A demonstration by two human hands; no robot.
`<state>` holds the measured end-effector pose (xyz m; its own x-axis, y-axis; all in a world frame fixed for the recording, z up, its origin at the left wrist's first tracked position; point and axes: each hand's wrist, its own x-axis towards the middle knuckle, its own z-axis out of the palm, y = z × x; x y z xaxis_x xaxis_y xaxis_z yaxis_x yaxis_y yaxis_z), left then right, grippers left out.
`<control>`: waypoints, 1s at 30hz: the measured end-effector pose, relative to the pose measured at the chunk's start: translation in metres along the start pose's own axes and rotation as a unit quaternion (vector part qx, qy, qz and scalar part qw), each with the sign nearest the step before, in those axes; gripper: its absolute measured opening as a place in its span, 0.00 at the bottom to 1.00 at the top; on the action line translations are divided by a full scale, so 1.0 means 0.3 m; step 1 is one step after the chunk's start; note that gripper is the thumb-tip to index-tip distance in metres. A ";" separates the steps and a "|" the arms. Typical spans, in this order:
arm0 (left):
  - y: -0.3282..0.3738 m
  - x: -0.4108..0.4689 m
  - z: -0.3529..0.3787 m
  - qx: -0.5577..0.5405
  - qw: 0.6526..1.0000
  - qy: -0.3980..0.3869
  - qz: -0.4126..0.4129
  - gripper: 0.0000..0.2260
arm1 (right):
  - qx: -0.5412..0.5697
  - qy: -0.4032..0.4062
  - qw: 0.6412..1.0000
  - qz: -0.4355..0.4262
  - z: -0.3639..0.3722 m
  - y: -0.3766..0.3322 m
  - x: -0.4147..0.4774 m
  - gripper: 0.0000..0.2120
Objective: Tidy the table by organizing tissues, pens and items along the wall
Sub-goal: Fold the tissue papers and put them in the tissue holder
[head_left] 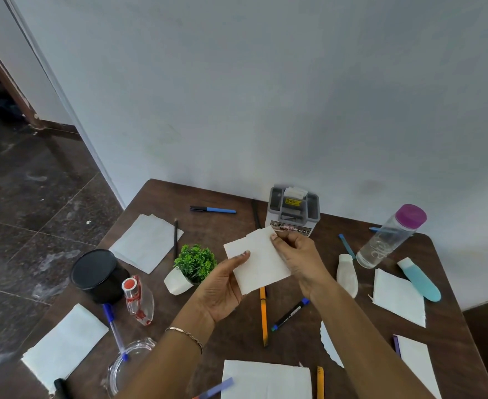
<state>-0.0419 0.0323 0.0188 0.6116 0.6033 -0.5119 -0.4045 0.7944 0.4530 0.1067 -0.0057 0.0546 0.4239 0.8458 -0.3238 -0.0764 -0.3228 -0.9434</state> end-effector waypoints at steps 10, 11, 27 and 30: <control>0.006 0.017 0.006 0.026 0.999 0.021 0.005 0.17 | 0.140 -0.080 0.969 0.187 -0.052 0.051 0.040 0.23; 0.008 0.019 0.005 0.034 0.999 0.025 0.005 0.15 | 0.129 -0.066 0.972 0.185 -0.054 0.053 0.045 0.23; -0.046 0.076 0.038 0.045 0.997 0.055 0.001 0.21 | -0.415 0.104 0.851 -0.304 0.064 0.147 -0.027 0.11; -0.055 0.088 0.037 0.026 0.998 0.063 0.003 0.33 | -0.407 0.093 0.861 -0.289 0.084 0.161 -0.043 0.13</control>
<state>-0.0116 0.0343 0.0059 0.5180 0.6153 -0.5942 -0.3700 0.7875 0.4929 0.0748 -0.0216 0.0113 0.3225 0.9067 0.2718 0.8223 -0.1262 -0.5548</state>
